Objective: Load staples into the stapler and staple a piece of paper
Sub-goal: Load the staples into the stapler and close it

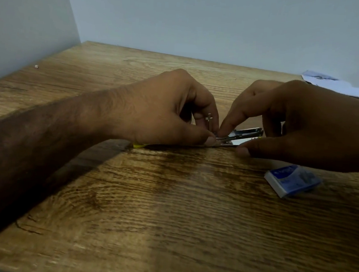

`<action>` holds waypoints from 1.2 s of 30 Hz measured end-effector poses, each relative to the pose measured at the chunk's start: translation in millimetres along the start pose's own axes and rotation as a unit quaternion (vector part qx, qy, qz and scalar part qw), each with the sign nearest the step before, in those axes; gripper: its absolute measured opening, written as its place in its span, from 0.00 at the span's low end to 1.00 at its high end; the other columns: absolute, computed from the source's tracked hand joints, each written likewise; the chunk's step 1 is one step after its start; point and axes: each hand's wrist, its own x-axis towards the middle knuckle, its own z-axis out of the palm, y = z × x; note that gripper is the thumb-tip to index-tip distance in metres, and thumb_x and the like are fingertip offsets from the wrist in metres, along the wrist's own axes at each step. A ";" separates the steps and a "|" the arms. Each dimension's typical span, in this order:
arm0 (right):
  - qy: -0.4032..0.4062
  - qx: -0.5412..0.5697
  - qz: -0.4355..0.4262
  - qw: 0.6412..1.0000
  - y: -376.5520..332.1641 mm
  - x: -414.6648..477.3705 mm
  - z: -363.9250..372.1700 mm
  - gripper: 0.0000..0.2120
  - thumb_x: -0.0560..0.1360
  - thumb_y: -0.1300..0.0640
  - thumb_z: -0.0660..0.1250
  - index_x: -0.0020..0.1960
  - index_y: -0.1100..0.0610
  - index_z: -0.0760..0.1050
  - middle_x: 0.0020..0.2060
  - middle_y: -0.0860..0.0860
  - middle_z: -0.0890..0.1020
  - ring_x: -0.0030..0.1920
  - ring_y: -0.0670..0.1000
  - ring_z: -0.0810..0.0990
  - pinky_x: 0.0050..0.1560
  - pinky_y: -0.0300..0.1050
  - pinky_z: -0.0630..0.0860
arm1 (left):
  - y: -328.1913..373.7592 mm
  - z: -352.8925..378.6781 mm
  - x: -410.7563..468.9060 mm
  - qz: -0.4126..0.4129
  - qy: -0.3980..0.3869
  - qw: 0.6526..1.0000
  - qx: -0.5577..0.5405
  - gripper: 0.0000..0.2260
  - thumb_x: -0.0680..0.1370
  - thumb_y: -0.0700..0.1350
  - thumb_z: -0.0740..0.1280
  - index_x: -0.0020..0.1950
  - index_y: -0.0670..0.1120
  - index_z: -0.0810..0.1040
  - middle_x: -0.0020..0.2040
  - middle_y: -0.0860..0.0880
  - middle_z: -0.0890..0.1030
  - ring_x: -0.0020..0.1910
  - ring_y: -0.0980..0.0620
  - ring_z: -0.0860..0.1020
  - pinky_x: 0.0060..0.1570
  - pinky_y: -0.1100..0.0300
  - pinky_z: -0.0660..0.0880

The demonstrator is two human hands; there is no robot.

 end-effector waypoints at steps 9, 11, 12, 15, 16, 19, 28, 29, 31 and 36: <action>-0.030 0.062 -0.001 0.998 10.7 -5.5 -14.2 0.19 0.58 0.33 0.69 0.49 0.31 0.84 0.49 0.46 0.87 0.37 0.48 0.87 0.39 0.54 0.85 | -1.0 -0.2 -0.3 -0.018 0.017 1.000 -0.008 0.05 0.70 0.50 0.77 0.45 0.53 0.87 0.35 0.59 0.84 0.26 0.63 0.77 0.26 0.74 0.69; -0.043 0.090 -0.001 0.995 13.9 -6.5 -16.2 0.18 0.60 0.37 0.71 0.50 0.33 0.85 0.47 0.48 0.89 0.40 0.50 0.88 0.37 0.52 0.86 | -0.8 -0.1 -0.2 -0.020 0.018 1.000 -0.009 0.04 0.71 0.50 0.77 0.44 0.52 0.87 0.34 0.59 0.84 0.26 0.64 0.77 0.26 0.75 0.69; -0.044 0.103 -0.003 0.994 16.2 -6.3 -16.9 0.18 0.60 0.39 0.72 0.50 0.35 0.85 0.45 0.46 0.89 0.40 0.49 0.88 0.37 0.49 0.87 | -0.8 -0.3 -0.2 -0.020 0.018 1.000 -0.008 0.04 0.71 0.50 0.77 0.44 0.52 0.87 0.33 0.59 0.84 0.26 0.64 0.76 0.26 0.75 0.69; -0.016 0.126 0.000 0.992 25.4 -4.4 -18.0 0.17 0.59 0.45 0.74 0.48 0.41 0.88 0.37 0.44 0.89 0.38 0.45 0.88 0.40 0.41 0.86 | -1.0 -1.3 -0.2 -0.022 0.017 1.000 -0.009 0.04 0.71 0.50 0.77 0.44 0.53 0.87 0.33 0.60 0.83 0.26 0.64 0.77 0.27 0.75 0.69; -0.003 0.129 -0.001 0.992 28.2 -3.7 -18.3 0.16 0.60 0.46 0.73 0.47 0.43 0.88 0.35 0.44 0.89 0.37 0.44 0.88 0.40 0.39 0.85 | -0.9 -1.3 -0.1 -0.022 0.016 1.000 -0.009 0.04 0.71 0.50 0.77 0.44 0.53 0.87 0.33 0.60 0.83 0.26 0.64 0.77 0.27 0.75 0.69; 0.014 0.143 0.006 0.990 32.9 -3.3 -18.6 0.14 0.60 0.51 0.74 0.45 0.44 0.89 0.34 0.46 0.89 0.36 0.44 0.88 0.40 0.37 0.84 | -1.2 -0.8 -0.3 -0.017 0.020 1.000 -0.007 0.04 0.71 0.50 0.77 0.44 0.53 0.87 0.33 0.62 0.83 0.26 0.64 0.77 0.27 0.75 0.69; 0.058 0.146 0.012 0.988 39.9 -2.2 -16.2 0.14 0.57 0.47 0.75 0.43 0.45 0.88 0.34 0.50 0.89 0.36 0.49 0.87 0.42 0.37 0.84 | -5.8 -0.3 -0.5 0.010 0.092 0.991 -0.096 0.08 0.68 0.47 0.80 0.44 0.47 0.87 0.37 0.48 0.88 0.38 0.49 0.87 0.39 0.61 0.83; 0.063 0.144 0.012 0.988 40.9 -1.9 -15.9 0.14 0.58 0.47 0.75 0.43 0.45 0.88 0.34 0.50 0.89 0.37 0.50 0.87 0.44 0.39 0.83 | -6.1 1.1 -0.2 0.011 0.106 0.989 -0.102 0.09 0.67 0.47 0.80 0.43 0.46 0.87 0.37 0.48 0.88 0.38 0.47 0.87 0.40 0.61 0.83; 0.075 0.137 0.009 0.988 42.2 -0.3 -14.2 0.11 0.61 0.51 0.78 0.43 0.46 0.89 0.34 0.50 0.89 0.39 0.54 0.87 0.46 0.42 0.83 | -6.0 5.3 0.7 0.011 0.129 0.985 -0.114 0.08 0.67 0.47 0.81 0.43 0.47 0.87 0.36 0.48 0.88 0.37 0.47 0.87 0.38 0.66 0.81; 0.097 0.112 -0.006 0.989 37.0 2.4 -5.8 0.09 0.64 0.55 0.78 0.43 0.45 0.89 0.35 0.46 0.89 0.39 0.52 0.87 0.43 0.47 0.86 | -5.2 18.3 2.2 0.016 0.152 0.987 -0.039 0.03 0.71 0.51 0.79 0.43 0.55 0.88 0.33 0.63 0.84 0.28 0.65 0.77 0.29 0.74 0.69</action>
